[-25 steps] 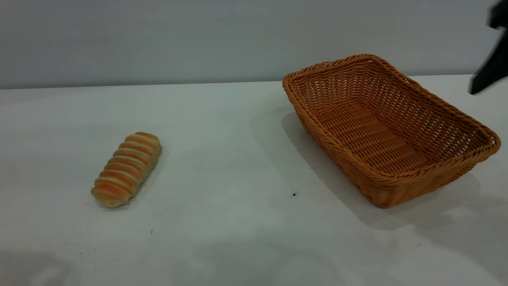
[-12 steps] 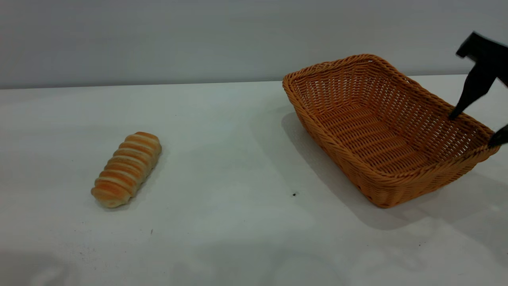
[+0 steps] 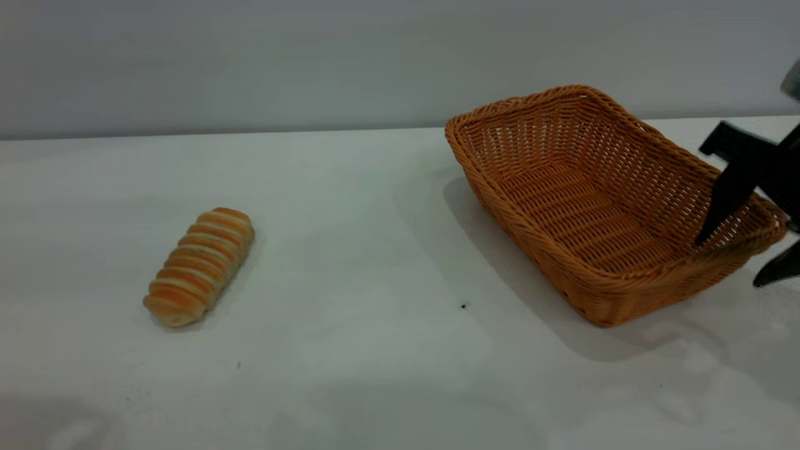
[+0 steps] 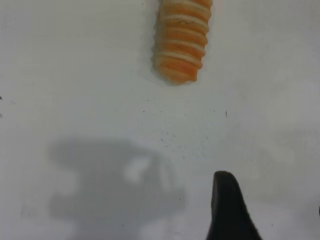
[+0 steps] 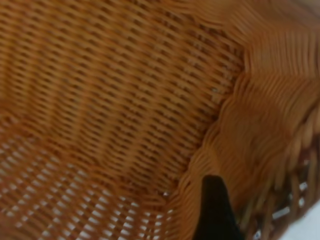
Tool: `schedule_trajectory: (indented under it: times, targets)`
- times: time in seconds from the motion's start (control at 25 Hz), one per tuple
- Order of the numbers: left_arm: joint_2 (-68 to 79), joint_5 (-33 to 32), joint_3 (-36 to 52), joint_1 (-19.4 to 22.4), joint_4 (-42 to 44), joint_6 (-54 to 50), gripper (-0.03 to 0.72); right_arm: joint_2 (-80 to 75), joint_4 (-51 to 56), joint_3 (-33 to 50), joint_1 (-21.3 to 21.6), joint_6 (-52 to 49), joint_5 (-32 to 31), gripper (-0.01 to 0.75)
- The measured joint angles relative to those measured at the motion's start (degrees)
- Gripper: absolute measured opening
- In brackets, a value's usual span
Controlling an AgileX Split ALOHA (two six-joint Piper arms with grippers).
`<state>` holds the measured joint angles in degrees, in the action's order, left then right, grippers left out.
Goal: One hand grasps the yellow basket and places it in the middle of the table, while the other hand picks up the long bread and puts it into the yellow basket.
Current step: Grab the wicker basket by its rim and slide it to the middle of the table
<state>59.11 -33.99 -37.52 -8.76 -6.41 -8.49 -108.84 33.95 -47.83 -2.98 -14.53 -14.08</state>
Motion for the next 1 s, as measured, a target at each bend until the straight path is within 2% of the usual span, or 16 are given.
schedule_trajectory:
  times: [0.16,0.32,0.4,0.64,0.84,1.0]
  targets:
    - [0.0,0.23,0.0,0.0,0.0,0.0,0.478,-3.79,2.39,-2.23,0.0,2.97,-0.04,0.555]
    - [0.0,0.27,0.0,0.0,0.0,0.0,0.478,-6.57,5.69,-4.91,0.0,7.04,-0.56,0.481]
    - [0.0,0.27,0.0,0.0,0.0,0.0,0.478,-7.17,6.97,-5.17,0.0,8.45,-0.55,0.411]
    - [0.0,0.46,0.0,0.0,0.0,0.0,0.478,-8.11,9.26,-5.97,0.11,11.22,-0.11,0.101]
    - [0.0,0.46,0.0,0.0,0.0,0.0,0.478,-8.35,8.55,-7.31,0.15,17.73,-3.7,0.09]
    - [0.0,0.46,0.0,0.0,0.0,0.0,0.478,-8.78,7.89,-12.15,0.15,23.91,-11.25,0.09]
